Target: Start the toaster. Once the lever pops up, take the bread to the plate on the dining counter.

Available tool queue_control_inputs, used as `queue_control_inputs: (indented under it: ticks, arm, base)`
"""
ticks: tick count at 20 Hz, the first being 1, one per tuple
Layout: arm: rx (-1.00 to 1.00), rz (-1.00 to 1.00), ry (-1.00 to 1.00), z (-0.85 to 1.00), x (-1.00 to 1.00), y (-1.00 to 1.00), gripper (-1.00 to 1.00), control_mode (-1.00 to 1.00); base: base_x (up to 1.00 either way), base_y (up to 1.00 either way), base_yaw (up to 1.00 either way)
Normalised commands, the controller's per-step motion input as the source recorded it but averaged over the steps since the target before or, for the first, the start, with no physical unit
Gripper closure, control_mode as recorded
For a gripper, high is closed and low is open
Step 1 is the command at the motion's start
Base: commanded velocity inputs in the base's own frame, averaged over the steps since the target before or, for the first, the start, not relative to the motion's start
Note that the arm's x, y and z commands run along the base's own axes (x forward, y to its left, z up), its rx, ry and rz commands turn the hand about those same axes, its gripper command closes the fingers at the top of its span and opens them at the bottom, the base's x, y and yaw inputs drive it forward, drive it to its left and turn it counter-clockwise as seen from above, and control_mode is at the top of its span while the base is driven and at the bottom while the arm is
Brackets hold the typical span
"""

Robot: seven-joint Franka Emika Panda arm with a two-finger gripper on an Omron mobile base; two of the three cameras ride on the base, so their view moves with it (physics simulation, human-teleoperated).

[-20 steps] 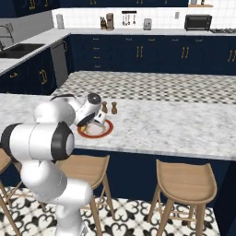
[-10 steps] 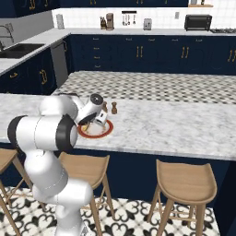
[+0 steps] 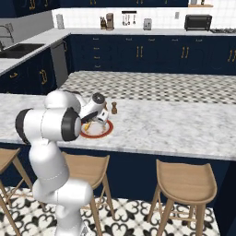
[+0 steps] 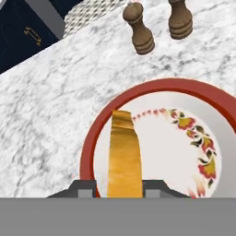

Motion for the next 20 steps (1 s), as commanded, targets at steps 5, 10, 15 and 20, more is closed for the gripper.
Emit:
queue_control_inputs:
  ticks: [5,10,15,20]
  arm:
    - [0.0,0.0,-0.11,0.03,0.08,-0.07,-1.0,-1.0]
    - [0.0,0.0,-0.17,0.19,-0.01,-0.11,-1.0,-1.0]
    - [-0.08,0.01,-0.09,0.18,-0.33,-0.23,-1.0,-1.0]
    - [-0.04,0.0,0.0,0.57,-0.32,-0.16,-1.0,-1.0]
  base:
    - [0.0,0.0,0.0]
    - [0.0,0.0,0.0]
    - [0.0,0.0,0.0]
    - [0.0,0.0,0.0]
